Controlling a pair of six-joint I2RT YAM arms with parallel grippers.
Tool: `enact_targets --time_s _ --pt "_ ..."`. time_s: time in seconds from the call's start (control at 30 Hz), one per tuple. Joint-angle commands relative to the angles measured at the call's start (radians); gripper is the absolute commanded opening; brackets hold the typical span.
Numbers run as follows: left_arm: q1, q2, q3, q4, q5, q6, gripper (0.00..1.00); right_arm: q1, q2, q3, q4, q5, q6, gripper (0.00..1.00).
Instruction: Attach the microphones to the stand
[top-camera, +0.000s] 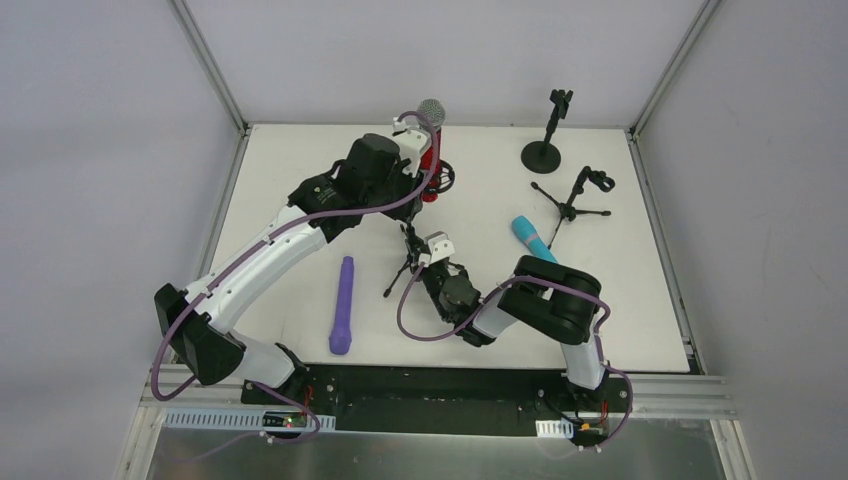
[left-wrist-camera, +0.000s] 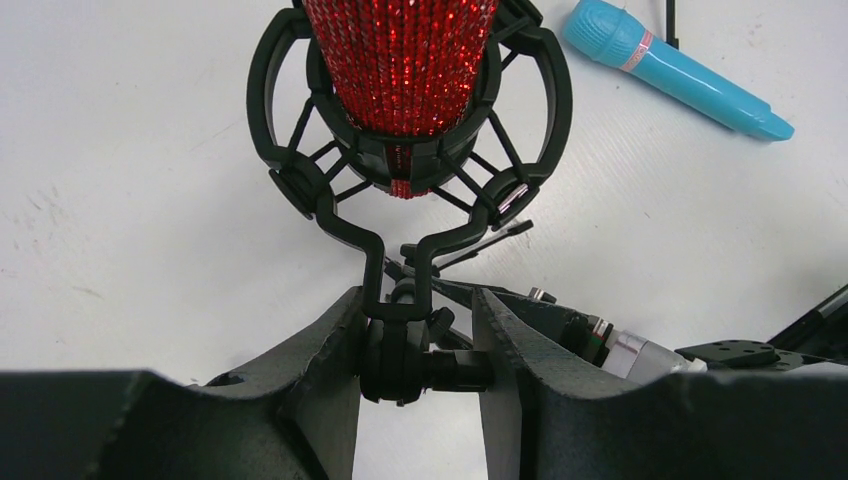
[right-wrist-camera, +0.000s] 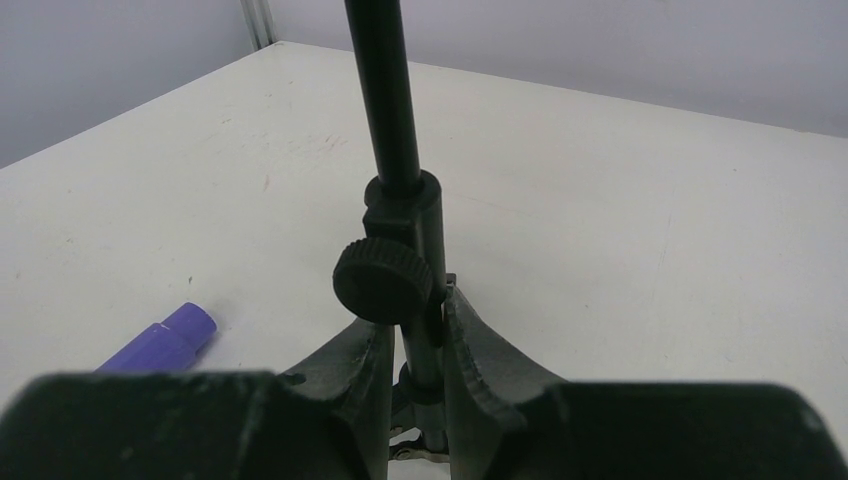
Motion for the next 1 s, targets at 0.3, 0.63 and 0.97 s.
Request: enact_targets --time_s 0.3,0.63,0.97 --pt "0.068 -0.064 0.183 0.008 0.197 -0.073 0.0 -0.016 0.046 -0.002 -0.072 0.026 0.04 0.0" --pt "0.068 -0.033 0.255 -0.012 0.223 -0.085 0.0 -0.015 0.051 0.003 -0.072 0.019 0.048 0.0" --pt "0.068 -0.021 0.264 -0.022 0.219 -0.078 0.0 -0.014 0.035 -0.002 -0.072 0.015 0.051 0.0"
